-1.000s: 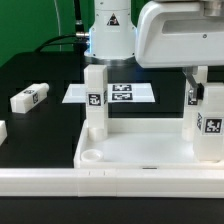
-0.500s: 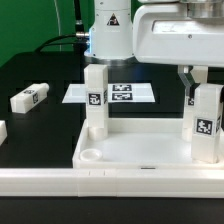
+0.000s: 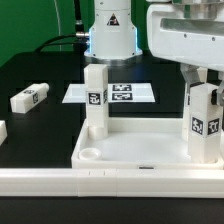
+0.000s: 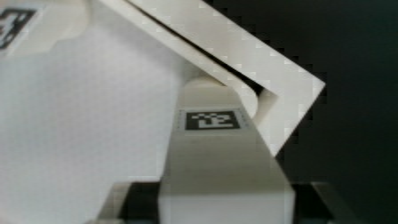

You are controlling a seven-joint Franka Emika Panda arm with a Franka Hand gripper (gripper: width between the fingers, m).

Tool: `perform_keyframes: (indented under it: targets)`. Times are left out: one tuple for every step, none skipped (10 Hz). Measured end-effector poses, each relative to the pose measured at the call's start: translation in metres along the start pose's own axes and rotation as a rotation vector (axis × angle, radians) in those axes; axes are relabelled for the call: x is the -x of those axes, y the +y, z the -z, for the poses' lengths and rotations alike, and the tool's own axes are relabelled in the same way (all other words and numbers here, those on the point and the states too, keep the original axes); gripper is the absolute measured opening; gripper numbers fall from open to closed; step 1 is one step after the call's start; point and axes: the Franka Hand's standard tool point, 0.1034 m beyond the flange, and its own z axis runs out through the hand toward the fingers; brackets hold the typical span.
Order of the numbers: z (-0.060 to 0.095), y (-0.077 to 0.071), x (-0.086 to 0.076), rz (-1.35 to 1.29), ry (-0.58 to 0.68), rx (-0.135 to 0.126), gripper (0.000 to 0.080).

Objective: Assemble desk

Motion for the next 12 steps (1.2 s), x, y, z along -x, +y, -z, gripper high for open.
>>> perform_keyframes:
  targets:
    - [-0.0001,-0.0001,0.0,-0.046,0.0,-0.001,0.029]
    - [-0.0001,-0.0003,0.0001,-0.101,0.001,-0.001,0.029]
    - [-0.0001,-0.0003,0.0001,-0.126,0.001,-0.001,0.029]
    - [-0.0001,-0.0003,0.0002,-0.141,0.001,-0.001,0.029]
    - [-0.0002,-0.0002,0.0002,-0.133,0.001,-0.001,0.029]
    - [-0.0005,0.0002,0.0005,-0.091,0.001,0.002,0.053]
    - [-0.0009,0.0003,0.0018,-0.051,0.002,0.005,0.053]
    - [-0.0007,0.0007,0.0023,0.045,0.012,0.016,0.0611]
    - [-0.0007,-0.0001,0.0043,0.13,0.019,0.021,0.0642]
    - [-0.0006,-0.0006,0.0054,0.236,0.022,0.024,0.0642]
    - [-0.0004,-0.0011,0.0067,0.337,0.023,0.026,0.0648]
    - [-0.0005,-0.0015,0.0076,0.447,0.024,0.029,0.0648]
